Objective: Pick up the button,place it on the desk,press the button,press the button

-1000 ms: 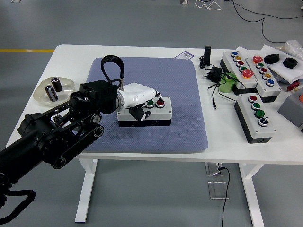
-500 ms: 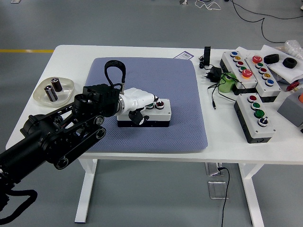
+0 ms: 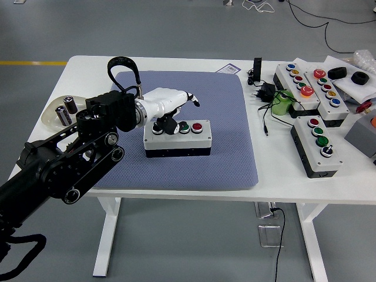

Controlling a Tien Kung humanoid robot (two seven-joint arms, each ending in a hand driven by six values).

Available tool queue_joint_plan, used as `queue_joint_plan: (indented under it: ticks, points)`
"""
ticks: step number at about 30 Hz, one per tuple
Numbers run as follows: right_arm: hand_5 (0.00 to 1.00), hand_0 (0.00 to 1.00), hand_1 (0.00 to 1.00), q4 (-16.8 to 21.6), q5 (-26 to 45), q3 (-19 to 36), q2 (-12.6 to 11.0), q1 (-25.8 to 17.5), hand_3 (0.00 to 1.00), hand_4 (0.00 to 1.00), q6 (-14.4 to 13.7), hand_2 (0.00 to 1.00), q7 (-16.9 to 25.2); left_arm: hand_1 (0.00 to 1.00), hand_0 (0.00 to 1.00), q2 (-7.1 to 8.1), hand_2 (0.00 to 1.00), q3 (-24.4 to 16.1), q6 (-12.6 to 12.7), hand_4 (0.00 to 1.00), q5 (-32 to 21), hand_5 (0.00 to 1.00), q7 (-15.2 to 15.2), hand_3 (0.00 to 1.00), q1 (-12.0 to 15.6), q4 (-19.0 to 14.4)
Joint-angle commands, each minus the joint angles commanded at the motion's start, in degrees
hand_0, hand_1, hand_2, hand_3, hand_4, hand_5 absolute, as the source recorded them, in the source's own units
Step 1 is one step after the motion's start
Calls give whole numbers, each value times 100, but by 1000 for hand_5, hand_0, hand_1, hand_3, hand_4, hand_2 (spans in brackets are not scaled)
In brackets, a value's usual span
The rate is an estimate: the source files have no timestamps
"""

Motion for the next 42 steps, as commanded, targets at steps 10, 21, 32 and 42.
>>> queue_joint_plan:
  ticks: [10,21,32,42]
  points:
    - [282,652,571,0,-3,-5,-1,-13,646,273,-2,605,-8,352,162,15,397,-462,2219,827,-1772,857,-126,979,216,502]
    - [281,652,571,0,15,-36,7,-21,645,273,-7,606,-19,838,772,-19,858,-831,2724,769,-4453,998,-1309,901,481,1157]
    - [281,653,572,0,22,-41,11,2,645,273,0,605,-13,854,818,35,863,-1131,2119,740,-7093,998,-1411,870,603,1463]
    - [280,652,570,0,-1,-21,11,12,645,271,3,605,-7,857,826,40,862,-1419,2065,746,-8181,998,-1451,864,661,1656]
